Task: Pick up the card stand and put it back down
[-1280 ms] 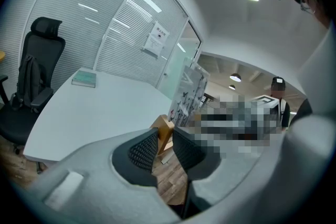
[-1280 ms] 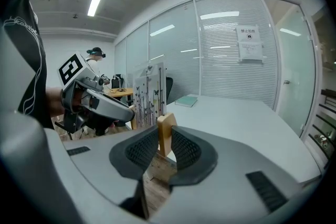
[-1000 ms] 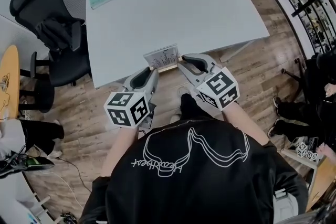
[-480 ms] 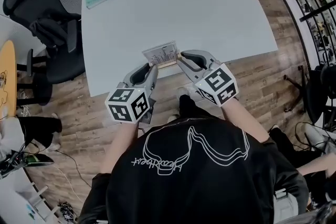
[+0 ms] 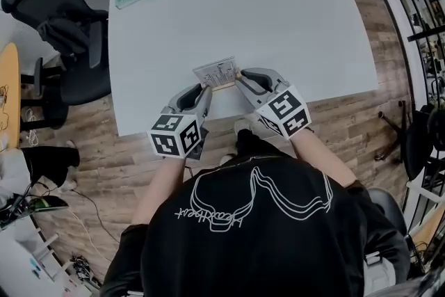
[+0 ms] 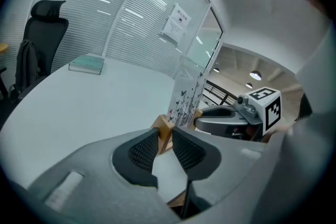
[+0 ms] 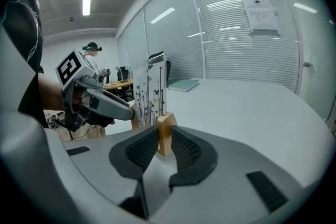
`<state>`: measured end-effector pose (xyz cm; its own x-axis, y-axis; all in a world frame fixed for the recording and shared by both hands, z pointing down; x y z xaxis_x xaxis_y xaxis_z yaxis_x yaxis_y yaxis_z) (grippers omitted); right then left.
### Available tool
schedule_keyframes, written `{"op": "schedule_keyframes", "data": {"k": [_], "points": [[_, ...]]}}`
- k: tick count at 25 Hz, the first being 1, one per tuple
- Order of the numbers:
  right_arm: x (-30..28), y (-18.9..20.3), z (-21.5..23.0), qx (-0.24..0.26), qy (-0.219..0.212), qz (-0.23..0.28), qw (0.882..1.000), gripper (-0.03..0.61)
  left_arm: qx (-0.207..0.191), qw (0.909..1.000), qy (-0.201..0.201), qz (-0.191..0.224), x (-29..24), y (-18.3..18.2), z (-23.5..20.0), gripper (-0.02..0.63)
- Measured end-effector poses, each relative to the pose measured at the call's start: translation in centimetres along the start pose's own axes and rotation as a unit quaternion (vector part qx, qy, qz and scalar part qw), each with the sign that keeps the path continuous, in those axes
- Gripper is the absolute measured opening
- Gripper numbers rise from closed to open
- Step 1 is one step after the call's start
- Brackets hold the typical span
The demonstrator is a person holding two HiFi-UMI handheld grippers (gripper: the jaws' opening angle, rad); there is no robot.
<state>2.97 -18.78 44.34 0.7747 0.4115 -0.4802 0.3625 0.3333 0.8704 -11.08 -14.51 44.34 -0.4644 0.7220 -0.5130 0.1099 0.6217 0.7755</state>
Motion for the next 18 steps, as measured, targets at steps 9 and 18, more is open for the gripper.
{"op": "schedule_keyframes", "data": {"k": [9, 18], "points": [[-3.6, 1.9, 2.3, -0.021, -0.006, -0.033, 0.999, 0.084, 0.005, 0.9997, -0.012, -0.022, -3.5, 1.0, -2.8, 0.089], [-4.8, 3.3, 2.9, -0.03, 0.006, -0.051, 0.998, 0.086, 0.002, 0.9989, -0.025, -0.039, -4.9, 2.0, -3.5, 0.084]]}}
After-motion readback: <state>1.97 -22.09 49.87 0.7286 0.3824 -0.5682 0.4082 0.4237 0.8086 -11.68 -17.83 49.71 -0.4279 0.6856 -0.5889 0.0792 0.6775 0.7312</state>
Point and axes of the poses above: the fingertips, and each gripper's own axes: x backward along the fingers, z to its right, y out of its underside, the point moved 5 cm from there along x, backward along the fingers, and after that the axes turned 1 degree about -x, right-handed, at the moved point
